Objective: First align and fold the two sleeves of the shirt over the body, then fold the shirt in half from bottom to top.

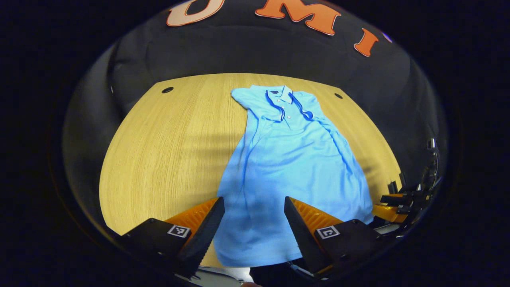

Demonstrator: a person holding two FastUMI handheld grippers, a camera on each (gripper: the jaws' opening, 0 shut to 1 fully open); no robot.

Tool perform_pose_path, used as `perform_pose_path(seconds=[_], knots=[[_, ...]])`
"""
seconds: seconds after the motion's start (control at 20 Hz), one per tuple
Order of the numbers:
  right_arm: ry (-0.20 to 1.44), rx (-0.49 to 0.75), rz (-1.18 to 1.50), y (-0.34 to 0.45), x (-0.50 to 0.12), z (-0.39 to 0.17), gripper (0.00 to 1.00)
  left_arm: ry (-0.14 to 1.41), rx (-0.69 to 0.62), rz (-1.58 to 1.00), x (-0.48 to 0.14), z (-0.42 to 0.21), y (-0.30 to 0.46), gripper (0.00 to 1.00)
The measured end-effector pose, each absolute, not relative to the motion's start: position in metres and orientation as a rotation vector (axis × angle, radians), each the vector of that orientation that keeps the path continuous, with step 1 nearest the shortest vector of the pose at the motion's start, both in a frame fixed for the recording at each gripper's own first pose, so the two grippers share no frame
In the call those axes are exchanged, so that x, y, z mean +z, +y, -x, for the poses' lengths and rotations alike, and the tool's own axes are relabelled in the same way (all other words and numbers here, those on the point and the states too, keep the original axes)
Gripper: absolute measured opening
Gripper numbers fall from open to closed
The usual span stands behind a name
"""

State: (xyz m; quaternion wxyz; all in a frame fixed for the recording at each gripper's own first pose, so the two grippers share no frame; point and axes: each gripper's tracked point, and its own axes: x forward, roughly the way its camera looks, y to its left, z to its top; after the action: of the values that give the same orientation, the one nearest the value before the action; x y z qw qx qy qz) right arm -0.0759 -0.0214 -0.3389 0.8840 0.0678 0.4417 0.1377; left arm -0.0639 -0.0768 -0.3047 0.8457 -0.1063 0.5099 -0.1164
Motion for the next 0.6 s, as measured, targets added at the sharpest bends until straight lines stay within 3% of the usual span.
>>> perform_pose_path(seconds=[0.2,0.6], knots=[[0.927,0.302,-0.098,-0.020,-0.351,0.095,0.96,1.114,-0.203,0.221,-0.324,0.115,-0.062,0.99],[0.881,0.281,-0.002,-0.017,-0.363,0.107,0.95,1.097,-0.182,0.220,-0.356,0.147,-0.061,0.99]])
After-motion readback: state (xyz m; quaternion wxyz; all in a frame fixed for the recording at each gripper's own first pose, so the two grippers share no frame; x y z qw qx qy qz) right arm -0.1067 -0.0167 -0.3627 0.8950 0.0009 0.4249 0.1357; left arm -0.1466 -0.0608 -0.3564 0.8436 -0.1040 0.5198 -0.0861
